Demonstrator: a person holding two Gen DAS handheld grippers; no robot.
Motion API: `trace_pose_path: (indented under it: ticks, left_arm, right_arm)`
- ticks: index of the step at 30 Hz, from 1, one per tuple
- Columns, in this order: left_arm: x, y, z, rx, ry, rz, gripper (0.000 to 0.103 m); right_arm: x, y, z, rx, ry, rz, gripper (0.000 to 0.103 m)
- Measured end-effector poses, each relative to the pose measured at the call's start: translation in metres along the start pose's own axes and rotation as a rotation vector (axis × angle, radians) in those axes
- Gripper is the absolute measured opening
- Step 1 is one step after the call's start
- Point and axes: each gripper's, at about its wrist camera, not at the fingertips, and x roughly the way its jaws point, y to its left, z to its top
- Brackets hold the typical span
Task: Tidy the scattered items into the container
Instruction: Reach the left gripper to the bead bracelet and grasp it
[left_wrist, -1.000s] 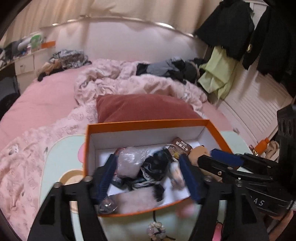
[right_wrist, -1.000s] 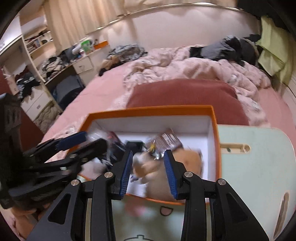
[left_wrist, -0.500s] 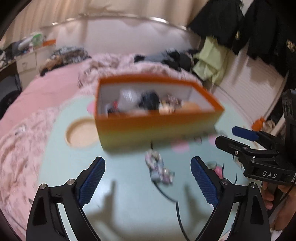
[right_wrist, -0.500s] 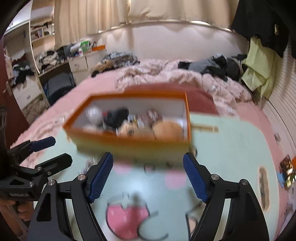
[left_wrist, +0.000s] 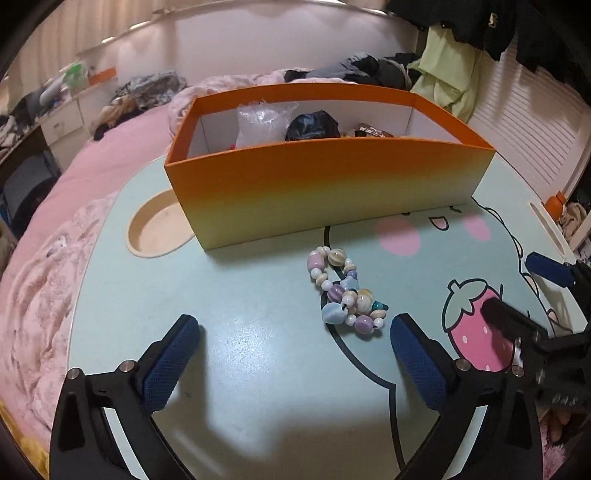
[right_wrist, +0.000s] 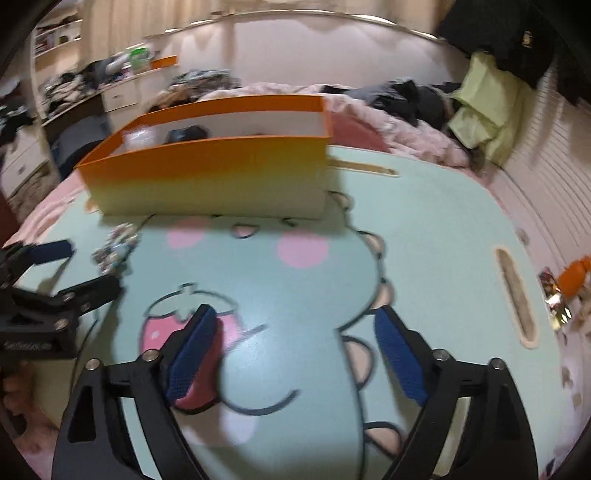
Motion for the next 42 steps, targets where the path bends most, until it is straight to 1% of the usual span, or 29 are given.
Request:
trace_pose_path:
  ticks: [7,21,26,27,29,30,31,32,33,34,36,38,40,42]
  left_arm:
    - [-0.001,0.003,-0.001,-0.001,-0.004,-0.001,0.103]
    - [-0.002,0.002,-0.001,-0.002,-0.005,-0.004,0.103]
    - [-0.006,0.004,0.005,-0.027,-0.022,-0.048,0.102]
    - [-0.006,0.003,0.006,-0.024,-0.027,-0.050,0.099]
    - [-0.007,-0.003,0.007,0.002,-0.044,-0.038,0.084]
    - [-0.008,-0.006,0.006,0.025,-0.053,-0.028,0.068]
    - [-0.010,-0.012,0.006,0.056,-0.068,-0.026,0.047]
    - [-0.012,-0.017,0.005,0.083,-0.082,-0.039,0.033]
    - [-0.013,-0.023,0.004,0.107,-0.091,-0.044,0.023]
    - [-0.014,-0.027,0.004,0.128,-0.098,-0.042,0.020]
    - [-0.017,-0.030,0.004,0.150,-0.117,-0.060,0.019]
    - [-0.025,-0.028,0.005,0.145,-0.154,-0.101,0.019]
    - [-0.032,-0.026,0.008,0.122,-0.165,-0.144,0.019]
    - [-0.039,-0.025,0.014,0.109,-0.175,-0.171,0.019]
  right_arm:
    - [-0.003,0.001,-0.006,0.004,-0.008,-0.005,0.095]
    - [-0.002,0.000,-0.006,0.003,-0.009,-0.005,0.095]
    - [-0.002,0.000,-0.007,0.004,-0.008,-0.003,0.095]
    - [-0.001,-0.001,-0.005,0.005,-0.007,-0.002,0.095]
    - [0.000,0.000,-0.004,0.007,-0.007,0.002,0.095]
    - [0.000,0.000,-0.003,0.008,-0.008,0.004,0.095]
    - [0.000,0.000,-0.003,0.009,-0.008,0.006,0.095]
    - [0.000,0.000,-0.003,0.010,-0.010,0.008,0.095]
    - [0.000,-0.001,-0.002,0.012,-0.011,0.010,0.095]
    - [0.000,-0.001,-0.002,0.013,-0.011,0.012,0.095]
    - [0.000,-0.003,-0.002,0.016,-0.012,0.015,0.095]
    - [0.000,-0.004,-0.001,0.018,-0.014,0.018,0.095]
    - [0.001,-0.005,0.000,0.020,-0.014,0.020,0.095]
    - [0.001,-0.006,0.000,0.022,-0.014,0.023,0.095]
